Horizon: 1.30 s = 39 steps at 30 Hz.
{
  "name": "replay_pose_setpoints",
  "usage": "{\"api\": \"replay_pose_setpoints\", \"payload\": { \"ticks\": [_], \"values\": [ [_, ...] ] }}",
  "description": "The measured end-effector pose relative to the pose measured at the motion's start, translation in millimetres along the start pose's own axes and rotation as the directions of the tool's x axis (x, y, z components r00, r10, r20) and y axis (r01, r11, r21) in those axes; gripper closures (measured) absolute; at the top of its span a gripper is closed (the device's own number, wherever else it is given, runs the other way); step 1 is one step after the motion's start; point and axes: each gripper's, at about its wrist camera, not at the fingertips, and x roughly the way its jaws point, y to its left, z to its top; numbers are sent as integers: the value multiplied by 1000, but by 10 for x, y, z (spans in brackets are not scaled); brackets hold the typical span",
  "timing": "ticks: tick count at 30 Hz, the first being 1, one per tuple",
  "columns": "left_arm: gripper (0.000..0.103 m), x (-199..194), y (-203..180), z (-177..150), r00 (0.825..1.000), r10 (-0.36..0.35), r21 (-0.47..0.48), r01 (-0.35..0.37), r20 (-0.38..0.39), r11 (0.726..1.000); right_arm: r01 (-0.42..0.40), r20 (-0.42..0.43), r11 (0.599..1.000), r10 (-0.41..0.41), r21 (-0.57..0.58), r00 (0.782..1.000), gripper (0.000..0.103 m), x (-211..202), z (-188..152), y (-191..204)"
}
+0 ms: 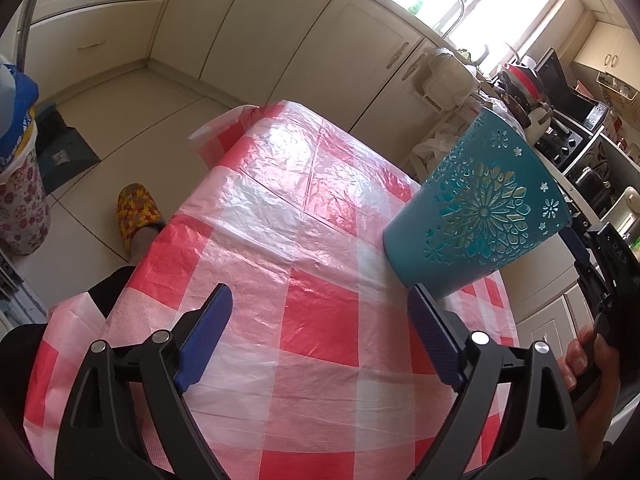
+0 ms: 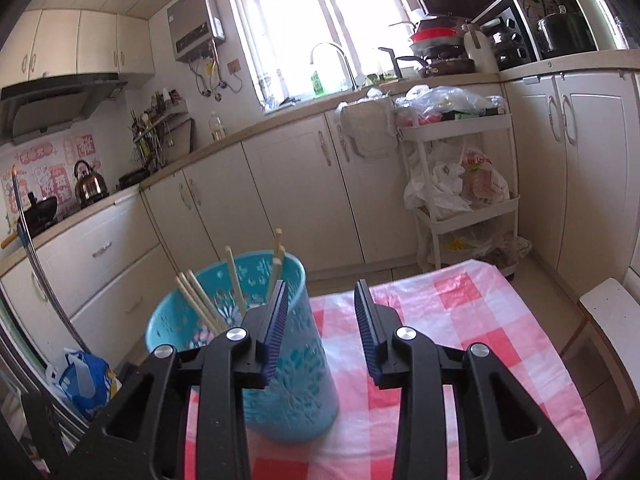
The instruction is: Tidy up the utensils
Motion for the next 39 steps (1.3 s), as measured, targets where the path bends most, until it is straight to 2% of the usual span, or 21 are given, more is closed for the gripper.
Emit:
{"api": "replay_pose_setpoints", "payload": {
  "ticks": [4,10,11,13,14,16,19,21,23,26,28,30,35,37,39],
  "values": [
    [16,-3,-2,-1,1000,9,5,-9,-1,1000,6,-9,1000,-6,10,1000,67,-32,8,-42],
    [15,1,-2,2,1000,15,11,-15,-4,1000,-24,-7,999,23,-46,1000,66,-18,94,131],
    [15,0,-4,2,1000,14,11,-14,-5,1000,-27,-6,998,27,-52,1000,65,0,116,154],
    [14,-6,3,0,1000,12,10,-12,-4,1000,-23,3,999,23,-47,1000,54,57,201,172],
    [14,-8,6,0,1000,11,10,-11,-4,1000,-9,-4,999,9,-45,1000,52,115,253,171],
    [14,-5,1,-3,1000,9,10,-9,-4,1000,48,-43,997,-51,-57,998,51,308,382,173],
    [14,-8,5,-6,1000,5,7,-5,-4,1000,88,-145,992,-100,-92,984,50,685,537,175],
    [14,-13,11,-6,1000,0,4,0,-3,1000,60,-211,989,-87,-135,974,50,863,614,235],
    [13,-17,13,-6,1000,-2,3,2,-2,1000,16,-221,980,-61,-201,973,50,872,649,349],
    [13,-12,5,-5,1000,-2,4,2,-3,1000,-59,-221,952,-9,-299,975,41,752,599,501],
    [13,-14,1,-4,1000,-1,4,1,-3,1000,-56,-196,944,-9,-326,981,39,589,529,529],
    [13,-12,-6,-3,1000,4,6,-4,-3,1000,-42,-154,952,-5,-304,988,38,371,471,502],
    [11,-3,-66,-3,998,59,32,-59,-7,998,1,-88,979,-20,-205,996,25,-264,143,375],
    [10,5,-104,-6,996,90,50,-89,-10,995,22,-114,985,-42,-173,993,22,-408,-77,326],
    [9,5,-137,-9,993,118,66,-117,-10,991,29,-190,989,-57,-146,980,22,-380,-316,247]
  ]
}}
